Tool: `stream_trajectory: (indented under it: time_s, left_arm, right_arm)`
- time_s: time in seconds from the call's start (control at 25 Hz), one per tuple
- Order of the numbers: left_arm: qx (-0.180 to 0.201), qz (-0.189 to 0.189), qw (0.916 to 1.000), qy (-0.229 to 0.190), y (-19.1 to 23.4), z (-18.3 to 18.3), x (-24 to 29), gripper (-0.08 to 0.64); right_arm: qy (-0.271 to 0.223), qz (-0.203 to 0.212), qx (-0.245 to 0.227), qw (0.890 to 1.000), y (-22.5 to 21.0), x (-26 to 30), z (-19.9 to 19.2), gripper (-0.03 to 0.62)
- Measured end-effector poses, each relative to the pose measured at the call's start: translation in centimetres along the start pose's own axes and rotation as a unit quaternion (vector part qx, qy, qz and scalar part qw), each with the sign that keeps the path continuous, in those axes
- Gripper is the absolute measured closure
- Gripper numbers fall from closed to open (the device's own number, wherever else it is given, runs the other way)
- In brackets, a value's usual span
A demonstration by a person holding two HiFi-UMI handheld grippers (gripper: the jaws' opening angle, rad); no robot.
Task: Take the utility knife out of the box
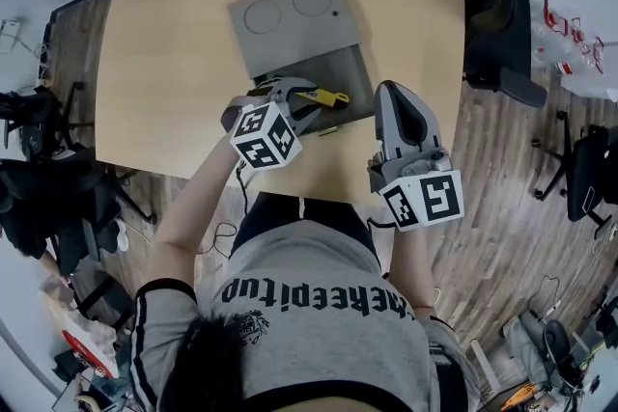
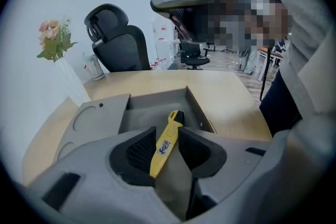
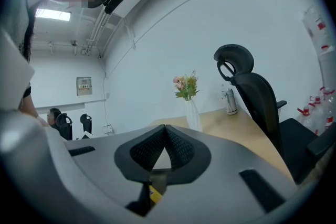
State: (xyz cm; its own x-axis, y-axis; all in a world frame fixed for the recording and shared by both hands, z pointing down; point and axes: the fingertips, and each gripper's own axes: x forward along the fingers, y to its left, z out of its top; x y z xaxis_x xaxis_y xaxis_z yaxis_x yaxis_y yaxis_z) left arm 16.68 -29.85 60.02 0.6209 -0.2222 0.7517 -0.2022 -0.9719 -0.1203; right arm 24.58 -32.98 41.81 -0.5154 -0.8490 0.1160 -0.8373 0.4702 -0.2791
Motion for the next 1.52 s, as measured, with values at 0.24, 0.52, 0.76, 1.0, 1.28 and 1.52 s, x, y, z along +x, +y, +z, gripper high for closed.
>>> stream_trajectory:
  time_s: [0.24, 0.52, 0.76, 1.0, 1.28, 1.52]
  left_arm:
    - [0.036, -0.024, 0.9984, 0.036, -0.1, -0.5, 1.1, 0.413]
    - [0.056, -0.049, 0.9946, 0.072, -0.6, -1.1, 2.4, 0.403]
    - [0.055, -0.059, 0.9924, 0.092, -0.7, -1.8, 3.3, 0.400]
    - [0.021, -0.070, 0.9933, 0.089, -0.4, -2.1, 3.5, 0.399]
    - [0.030, -0.046, 0.9938, 0.097, -0.8, -2.1, 3.4, 0.422]
    - [0.013, -0.017, 0.9961, 0.086, -0.6, -1.9, 2.9, 0.431]
  right_arm:
    - [0.000, 0.002, 0.002, 1.000, -0.3, 0.0, 0.0, 0.586]
    - [0.000, 0.001, 0.004, 1.000, -0.7, 0.0, 0.1, 0.586]
    - [0.002, 0.003, 0.006, 1.000, -0.9, 0.3, 0.0, 0.586]
    - [0.004, 0.003, 0.006, 1.000, -1.0, 0.4, -0.2, 0.586]
    - [0.003, 0.004, 0.005, 1.000, -0.6, 0.1, -0.2, 0.586]
    - [0.000, 0.002, 0.001, 1.000, -0.1, -0.1, 0.0, 0.586]
